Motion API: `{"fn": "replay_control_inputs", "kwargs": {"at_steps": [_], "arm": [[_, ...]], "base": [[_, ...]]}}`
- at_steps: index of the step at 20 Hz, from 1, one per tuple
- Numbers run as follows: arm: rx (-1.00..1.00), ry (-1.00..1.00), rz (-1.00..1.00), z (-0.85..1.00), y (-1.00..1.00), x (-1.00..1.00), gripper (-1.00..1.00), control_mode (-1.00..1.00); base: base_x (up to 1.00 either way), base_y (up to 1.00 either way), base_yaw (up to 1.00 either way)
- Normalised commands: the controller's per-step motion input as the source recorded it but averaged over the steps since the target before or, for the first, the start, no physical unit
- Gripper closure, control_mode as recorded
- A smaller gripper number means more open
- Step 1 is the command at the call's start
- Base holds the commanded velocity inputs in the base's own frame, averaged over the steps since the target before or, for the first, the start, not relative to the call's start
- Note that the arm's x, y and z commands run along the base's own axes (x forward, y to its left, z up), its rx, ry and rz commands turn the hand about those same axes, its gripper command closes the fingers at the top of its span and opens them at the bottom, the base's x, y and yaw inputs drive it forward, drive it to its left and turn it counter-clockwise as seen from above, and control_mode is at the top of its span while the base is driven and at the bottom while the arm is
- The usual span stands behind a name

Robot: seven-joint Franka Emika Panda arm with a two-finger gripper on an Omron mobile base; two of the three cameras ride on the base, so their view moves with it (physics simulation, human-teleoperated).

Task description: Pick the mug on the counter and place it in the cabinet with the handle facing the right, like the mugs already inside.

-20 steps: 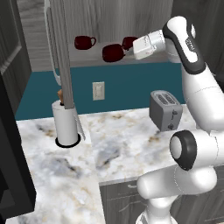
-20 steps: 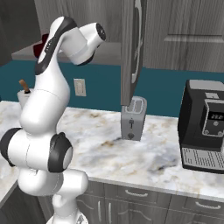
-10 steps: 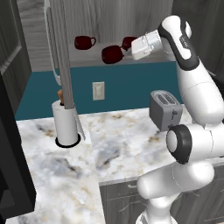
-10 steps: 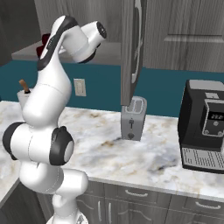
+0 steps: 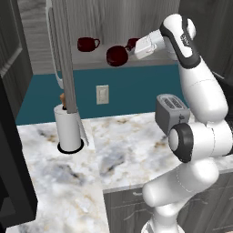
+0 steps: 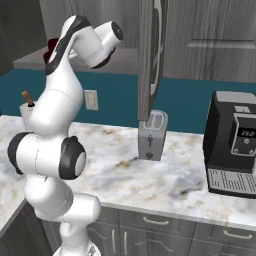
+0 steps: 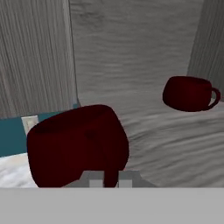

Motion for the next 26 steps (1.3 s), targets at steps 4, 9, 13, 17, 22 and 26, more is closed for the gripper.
{"fn": "replay_control_inputs", "kwargs": {"at_steps": [4, 9, 13, 17, 22, 26], "arm": [[0.00, 0.02, -0.04, 0.00, 0.00, 0.37, 1.00, -1.00], [0.00, 0.03, -0.05, 0.00, 0.00, 0.38, 1.00, -1.00], [0.00, 0.03, -0.05, 0.00, 0.00, 0.36, 1.00, -1.00], [0.00, 0.00, -0.03, -0.05, 0.00, 0.24, 1.00, -1.00], [0.00, 0.00, -0.04, 0.00, 0.02, 0.00, 1.00, -1.00], [0.00, 0.00, -0.04, -0.02, 0.06, 0.00, 1.00, -1.00]], "base": [[0.00, 0.00, 0.00], [0.00, 0.00, 0.00], [0.00, 0.00, 0.00], [0.00, 0.00, 0.00], [0.00, 0.00, 0.00], [0.00, 0.00, 0.00]]}}
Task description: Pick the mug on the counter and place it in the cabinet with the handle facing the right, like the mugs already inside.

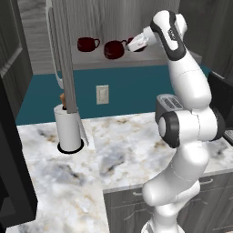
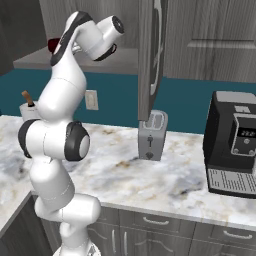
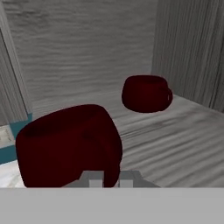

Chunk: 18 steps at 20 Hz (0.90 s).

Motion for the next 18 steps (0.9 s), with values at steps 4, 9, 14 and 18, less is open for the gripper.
{"fn": "replay_control_inputs", "kwargs": {"at_steps": [4, 9, 14, 18], "arm": [[0.00, 0.00, -0.04, -0.03, 0.10, 0.00, -1.00, -1.00], [0.00, 0.00, -0.04, -0.04, 0.11, 0.00, -1.00, -1.00], [0.00, 0.00, -0.03, -0.02, 0.07, 0.00, -1.00, -1.00], [0.00, 0.00, -0.03, 0.00, 0.01, 0.00, -1.00, -1.00]], "base": [[0.00, 0.00, 0.00], [0.00, 0.00, 0.00], [0.00, 0.00, 0.00], [0.00, 0.00, 0.00]]}}
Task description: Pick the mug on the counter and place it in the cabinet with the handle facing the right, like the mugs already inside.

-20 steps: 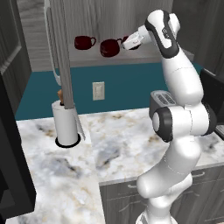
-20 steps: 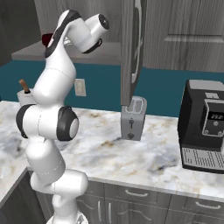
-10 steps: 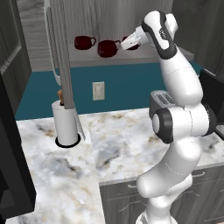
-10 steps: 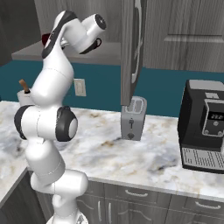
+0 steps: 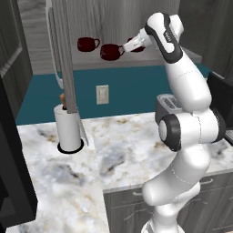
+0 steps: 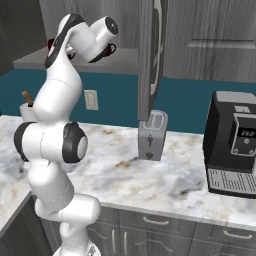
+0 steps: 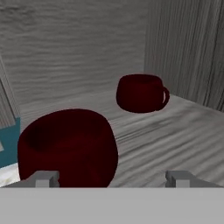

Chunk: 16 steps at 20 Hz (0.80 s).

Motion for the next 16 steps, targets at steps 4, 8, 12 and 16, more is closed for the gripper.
{"fn": "replay_control_inputs", "kwargs": {"at_steps": [4, 8, 12, 16], "arm": [[0.00, 0.00, -0.04, 0.00, 0.00, -0.11, -1.00, -1.00], [0.00, 0.00, -0.06, 0.00, 0.00, -0.24, -1.00, -1.00], [0.00, 0.00, -0.08, 0.00, 0.00, -0.40, -1.00, -1.00], [0.00, 0.00, -0.11, -0.01, 0.00, -0.46, -1.00, -1.00]], "base": [[0.00, 0.00, 0.00], [0.00, 0.00, 0.00], [0.00, 0.00, 0.00], [0.00, 0.00, 0.00]]}}
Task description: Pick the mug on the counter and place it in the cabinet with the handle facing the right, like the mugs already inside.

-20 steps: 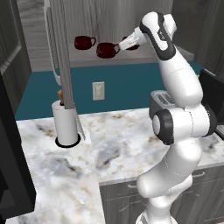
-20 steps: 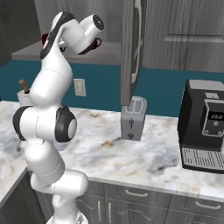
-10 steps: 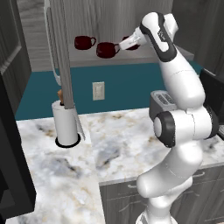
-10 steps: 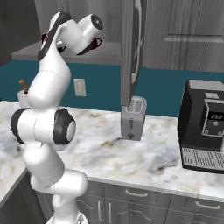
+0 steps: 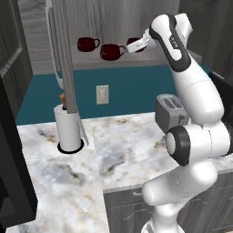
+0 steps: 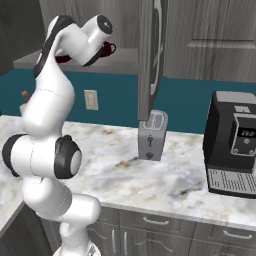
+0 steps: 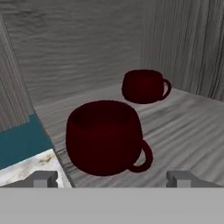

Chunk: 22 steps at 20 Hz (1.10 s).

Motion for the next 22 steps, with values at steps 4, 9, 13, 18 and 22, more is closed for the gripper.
{"fn": "replay_control_inputs", "kwargs": {"at_steps": [4, 9, 13, 18, 22], "arm": [[0.00, 0.00, -0.16, 0.00, 0.02, -0.53, -1.00, -1.00], [0.00, 0.00, -0.23, 0.00, 0.00, -0.65, -1.00, -1.00], [0.00, 0.08, -0.23, 0.00, -0.10, -0.58, -1.00, -1.00], [-0.01, 0.13, -0.21, -0.13, -0.17, -0.55, -1.00, -1.00], [-0.07, 0.23, -0.19, -0.40, -0.15, -0.48, -1.00, -1.00]], "base": [[0.00, 0.00, 0.00], [0.00, 0.00, 0.00], [0.00, 0.00, 0.00], [0.00, 0.00, 0.00], [0.00, 0.00, 0.00]]}}
